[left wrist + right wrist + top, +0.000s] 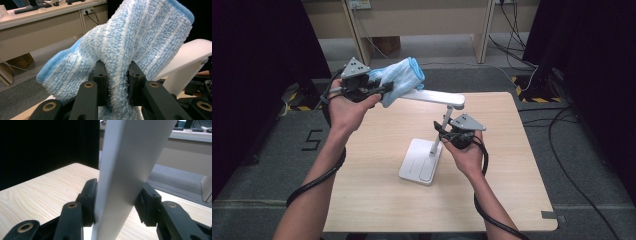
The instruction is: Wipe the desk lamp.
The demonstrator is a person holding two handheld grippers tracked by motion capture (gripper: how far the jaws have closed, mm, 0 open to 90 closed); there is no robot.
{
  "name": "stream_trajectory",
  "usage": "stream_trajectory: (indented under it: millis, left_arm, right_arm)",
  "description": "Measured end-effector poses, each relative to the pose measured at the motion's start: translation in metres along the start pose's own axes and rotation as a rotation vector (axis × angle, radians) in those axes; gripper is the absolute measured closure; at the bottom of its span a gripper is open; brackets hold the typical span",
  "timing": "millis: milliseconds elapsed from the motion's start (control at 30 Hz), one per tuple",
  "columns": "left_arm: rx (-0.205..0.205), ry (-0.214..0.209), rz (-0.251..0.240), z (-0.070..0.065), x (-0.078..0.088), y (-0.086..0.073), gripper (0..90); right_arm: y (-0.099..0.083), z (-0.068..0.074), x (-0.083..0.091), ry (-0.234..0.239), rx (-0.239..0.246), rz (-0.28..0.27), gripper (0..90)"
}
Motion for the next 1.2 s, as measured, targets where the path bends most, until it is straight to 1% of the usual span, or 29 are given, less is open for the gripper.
stream_trajectory:
  millis: [167,500,567,633,667,1200]
  left_arm:
    - [0.007,0.01,-0.011,-0.003,-0.002,-0.001,73.2]
    - [-0.008,0.01,-0.013,-0.016,-0.006,0.002,73.3]
    - [-0.013,0.014,-0.006,-0.017,-0.007,0.002,73.3]
    - [-0.011,0.013,-0.008,-0.019,-0.008,0.003,73.3]
    - [-0.016,0.013,0.001,-0.02,-0.009,0.003,73.3]
    - [-0.024,-0.025,0.014,-0.035,-0.018,0.01,73.3]
  right_arm:
    - [0.0,0.0,0.0,-0.001,-0.005,-0.001,56.1]
    - [0.002,0.004,-0.005,0.002,-0.002,0.0,56.1]
    - [0.002,0.004,-0.005,0.006,-0.009,0.005,56.1]
    - [0.003,0.004,-0.006,0.004,-0.005,0.004,56.1]
    - [0.003,0.004,-0.006,0.003,-0.002,0.003,56.1]
    - [0.004,0.006,-0.009,0.003,0.002,0.003,56.1]
Point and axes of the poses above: each handheld gripper's, and its own axes: x roughly backward along the jaws, y roughly out of its top, z roughly to its left, the point moved 1 cm from there along -x, roughly forward along the jaws, and after that the axes turned 6 degrees about z, right-handed, at the moved point
